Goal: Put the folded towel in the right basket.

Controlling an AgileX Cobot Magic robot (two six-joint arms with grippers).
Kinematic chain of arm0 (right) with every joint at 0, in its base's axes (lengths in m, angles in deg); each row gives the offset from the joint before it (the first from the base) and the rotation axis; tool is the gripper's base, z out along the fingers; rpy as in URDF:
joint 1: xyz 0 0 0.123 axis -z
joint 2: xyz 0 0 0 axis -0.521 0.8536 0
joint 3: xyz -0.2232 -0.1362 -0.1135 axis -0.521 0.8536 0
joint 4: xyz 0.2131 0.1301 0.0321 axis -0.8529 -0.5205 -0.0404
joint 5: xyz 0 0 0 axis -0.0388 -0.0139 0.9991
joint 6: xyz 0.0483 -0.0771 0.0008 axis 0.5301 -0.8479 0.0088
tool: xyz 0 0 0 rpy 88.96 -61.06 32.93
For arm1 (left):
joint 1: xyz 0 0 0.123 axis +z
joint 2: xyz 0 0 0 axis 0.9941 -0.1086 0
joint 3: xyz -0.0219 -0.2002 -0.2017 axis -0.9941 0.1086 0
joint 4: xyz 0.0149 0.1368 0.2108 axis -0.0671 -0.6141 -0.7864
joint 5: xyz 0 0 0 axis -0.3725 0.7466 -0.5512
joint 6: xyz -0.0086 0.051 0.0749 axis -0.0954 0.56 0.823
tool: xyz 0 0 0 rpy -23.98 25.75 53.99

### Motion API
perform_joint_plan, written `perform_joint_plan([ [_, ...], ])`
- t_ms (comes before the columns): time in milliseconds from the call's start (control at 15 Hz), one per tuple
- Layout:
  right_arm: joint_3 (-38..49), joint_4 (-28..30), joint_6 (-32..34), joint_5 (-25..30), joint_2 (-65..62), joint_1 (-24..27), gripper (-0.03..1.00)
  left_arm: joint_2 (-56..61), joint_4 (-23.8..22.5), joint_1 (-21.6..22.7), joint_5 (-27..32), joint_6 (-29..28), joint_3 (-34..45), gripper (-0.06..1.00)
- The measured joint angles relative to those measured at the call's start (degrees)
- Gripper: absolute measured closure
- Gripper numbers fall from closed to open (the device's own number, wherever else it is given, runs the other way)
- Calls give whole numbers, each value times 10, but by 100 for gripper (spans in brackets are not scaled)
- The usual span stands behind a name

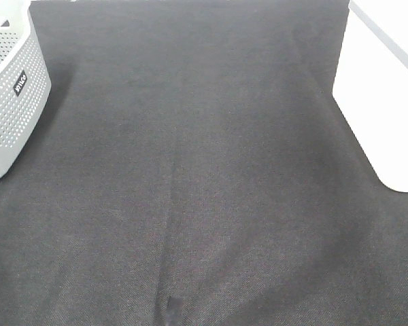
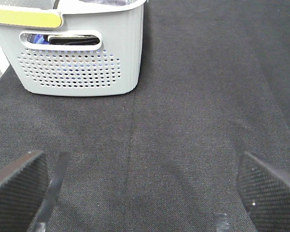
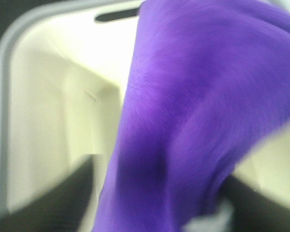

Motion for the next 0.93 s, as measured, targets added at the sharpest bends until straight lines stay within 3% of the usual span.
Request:
perform_joint_plan([
  [67, 6, 1, -1, 1, 7, -1, 15, 0, 0, 0, 0, 0, 0, -4],
  [200, 6, -11, -1, 2, 10, -1, 2, 0, 0, 0, 0, 0, 0, -4],
  [467, 6, -6, -1, 2, -9, -15, 0, 0, 0, 0, 0, 0, 0, -4],
  [667, 21, 28, 10, 1, -59, -88, 0, 0, 0, 0, 0, 0, 0, -4],
  [933, 189, 36, 25, -2, -201, -121, 0, 0, 0, 0, 0, 0, 0, -4],
])
